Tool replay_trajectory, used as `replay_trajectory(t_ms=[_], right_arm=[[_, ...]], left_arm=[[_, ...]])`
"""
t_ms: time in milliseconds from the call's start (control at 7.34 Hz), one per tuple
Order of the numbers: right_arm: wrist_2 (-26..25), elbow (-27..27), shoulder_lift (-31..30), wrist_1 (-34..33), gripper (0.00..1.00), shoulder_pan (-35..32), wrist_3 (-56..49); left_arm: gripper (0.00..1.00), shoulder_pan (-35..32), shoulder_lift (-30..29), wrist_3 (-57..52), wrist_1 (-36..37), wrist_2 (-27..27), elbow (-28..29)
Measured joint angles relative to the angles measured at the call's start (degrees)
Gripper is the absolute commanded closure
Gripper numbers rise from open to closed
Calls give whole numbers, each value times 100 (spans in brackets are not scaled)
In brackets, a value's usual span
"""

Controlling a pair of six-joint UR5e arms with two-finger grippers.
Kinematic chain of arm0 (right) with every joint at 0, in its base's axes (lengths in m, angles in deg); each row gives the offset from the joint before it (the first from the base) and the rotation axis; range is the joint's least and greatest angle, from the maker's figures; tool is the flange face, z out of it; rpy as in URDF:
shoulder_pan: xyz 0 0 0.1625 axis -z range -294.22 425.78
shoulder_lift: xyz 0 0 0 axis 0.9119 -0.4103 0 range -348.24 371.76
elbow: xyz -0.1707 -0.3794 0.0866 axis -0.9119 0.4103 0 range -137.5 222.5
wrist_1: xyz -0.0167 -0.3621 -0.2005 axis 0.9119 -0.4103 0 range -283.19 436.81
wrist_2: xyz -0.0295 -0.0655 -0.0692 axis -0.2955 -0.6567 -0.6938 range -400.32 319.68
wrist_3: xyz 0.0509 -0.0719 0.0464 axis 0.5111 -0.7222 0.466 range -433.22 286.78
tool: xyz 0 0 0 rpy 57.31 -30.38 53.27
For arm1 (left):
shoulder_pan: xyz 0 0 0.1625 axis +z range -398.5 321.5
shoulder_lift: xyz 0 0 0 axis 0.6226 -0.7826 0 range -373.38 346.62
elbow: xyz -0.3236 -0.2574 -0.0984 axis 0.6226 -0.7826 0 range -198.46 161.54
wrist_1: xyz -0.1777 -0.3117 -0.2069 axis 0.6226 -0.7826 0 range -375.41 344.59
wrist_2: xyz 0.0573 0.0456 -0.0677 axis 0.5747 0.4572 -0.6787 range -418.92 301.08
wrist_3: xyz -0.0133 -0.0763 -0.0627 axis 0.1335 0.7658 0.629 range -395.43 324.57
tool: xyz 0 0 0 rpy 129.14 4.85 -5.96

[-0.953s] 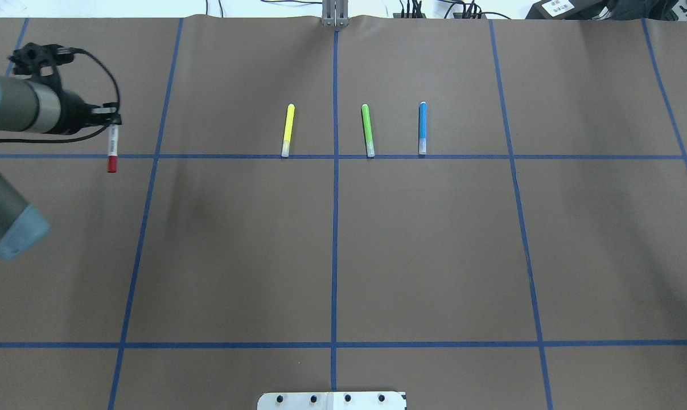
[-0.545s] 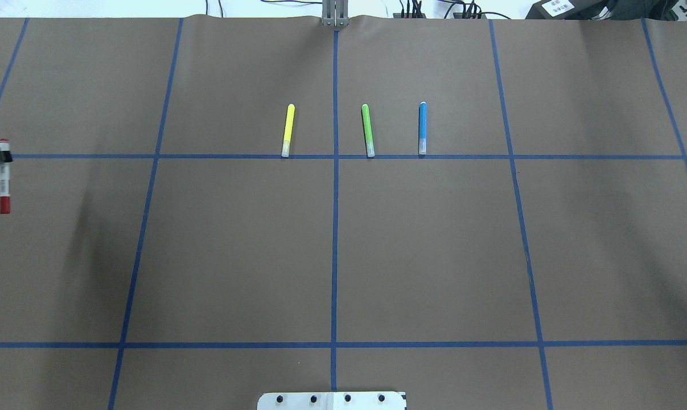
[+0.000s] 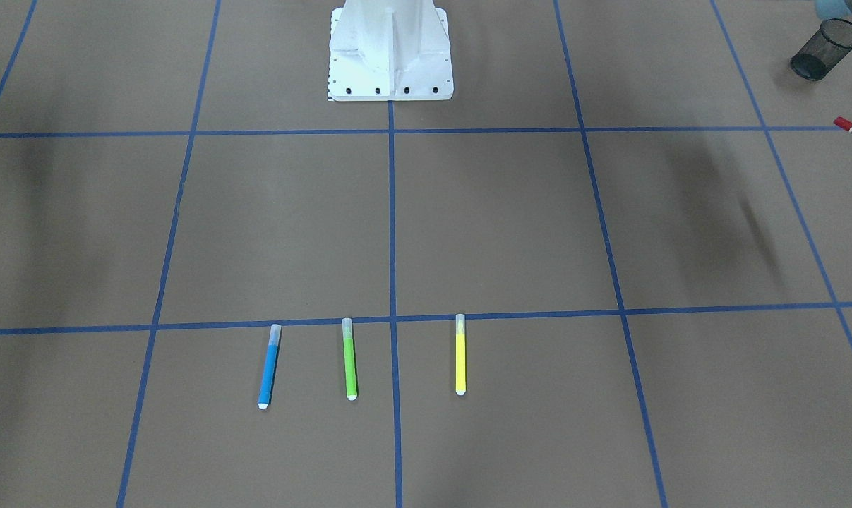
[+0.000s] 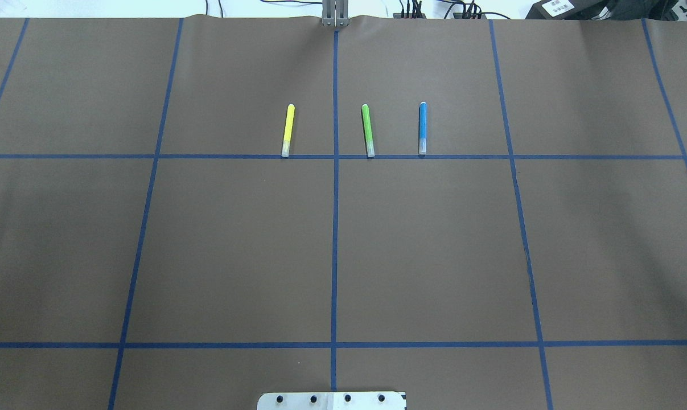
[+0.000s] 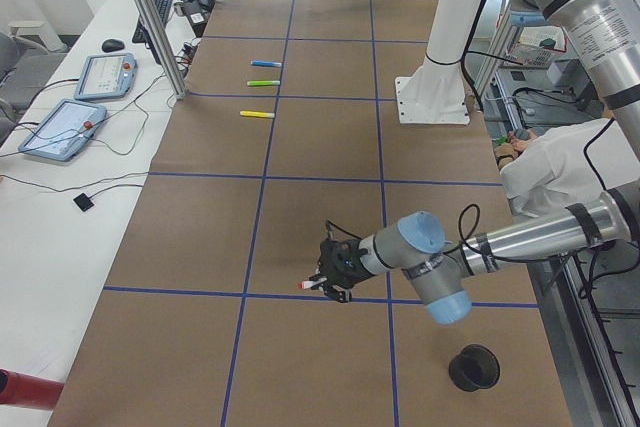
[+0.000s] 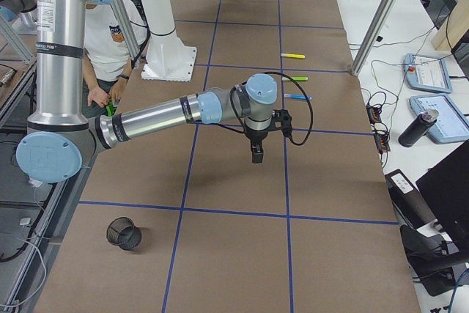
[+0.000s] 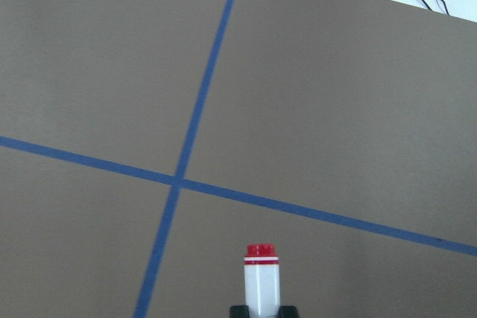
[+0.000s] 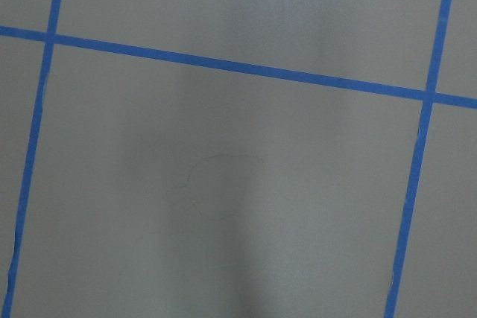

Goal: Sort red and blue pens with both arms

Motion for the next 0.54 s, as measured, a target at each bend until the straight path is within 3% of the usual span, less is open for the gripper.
replay_trajectory(t_ms=[545], right_arm=[[-17,77,70,-2,0,0,10]], left_arm=[[100,-920,787,-264,-2584,8,1490]])
